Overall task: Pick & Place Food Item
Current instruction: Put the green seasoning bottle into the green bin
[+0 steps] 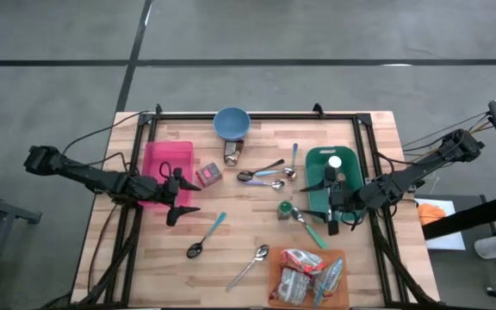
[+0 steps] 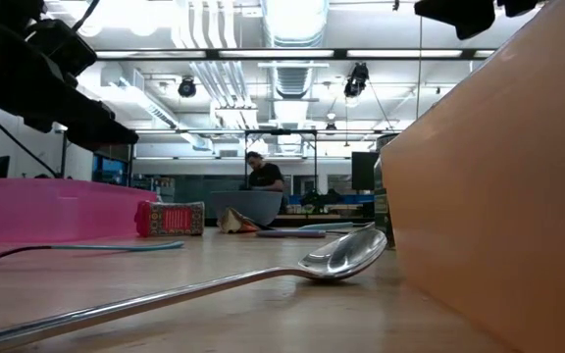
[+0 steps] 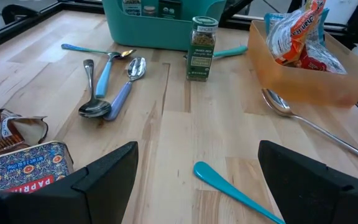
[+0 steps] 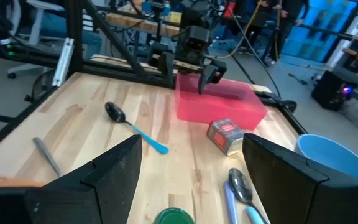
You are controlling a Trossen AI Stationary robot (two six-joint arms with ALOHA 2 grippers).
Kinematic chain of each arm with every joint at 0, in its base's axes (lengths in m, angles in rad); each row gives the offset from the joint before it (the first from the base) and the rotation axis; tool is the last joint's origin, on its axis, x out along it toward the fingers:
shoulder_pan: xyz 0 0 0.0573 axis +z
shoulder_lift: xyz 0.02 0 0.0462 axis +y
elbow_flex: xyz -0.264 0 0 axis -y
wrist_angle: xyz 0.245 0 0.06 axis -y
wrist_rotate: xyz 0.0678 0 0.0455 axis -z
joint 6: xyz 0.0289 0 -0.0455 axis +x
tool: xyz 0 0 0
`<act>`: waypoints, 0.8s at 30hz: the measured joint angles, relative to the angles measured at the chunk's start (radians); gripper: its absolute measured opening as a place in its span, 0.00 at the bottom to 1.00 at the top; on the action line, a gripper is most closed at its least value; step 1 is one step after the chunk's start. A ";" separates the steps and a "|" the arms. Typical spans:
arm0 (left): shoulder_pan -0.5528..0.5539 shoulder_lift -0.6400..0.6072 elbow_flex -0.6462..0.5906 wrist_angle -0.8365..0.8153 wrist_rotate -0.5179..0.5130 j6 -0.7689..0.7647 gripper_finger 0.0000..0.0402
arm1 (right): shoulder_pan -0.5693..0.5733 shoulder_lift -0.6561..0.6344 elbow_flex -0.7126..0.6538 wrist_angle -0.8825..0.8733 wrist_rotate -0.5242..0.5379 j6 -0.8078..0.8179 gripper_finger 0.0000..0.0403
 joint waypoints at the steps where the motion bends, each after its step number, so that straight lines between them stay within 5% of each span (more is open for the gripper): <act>1: 0.000 0.000 0.000 0.000 0.000 0.000 0.84 | 0.000 0.001 0.000 -0.001 0.005 0.000 0.69; 15: 0.000 0.000 0.000 0.000 0.000 0.000 0.84 | 0.000 0.001 0.000 -0.003 0.133 0.042 0.70; 24: 0.000 0.000 0.000 0.000 0.000 0.000 0.84 | 0.001 0.002 0.000 0.035 0.134 0.067 0.96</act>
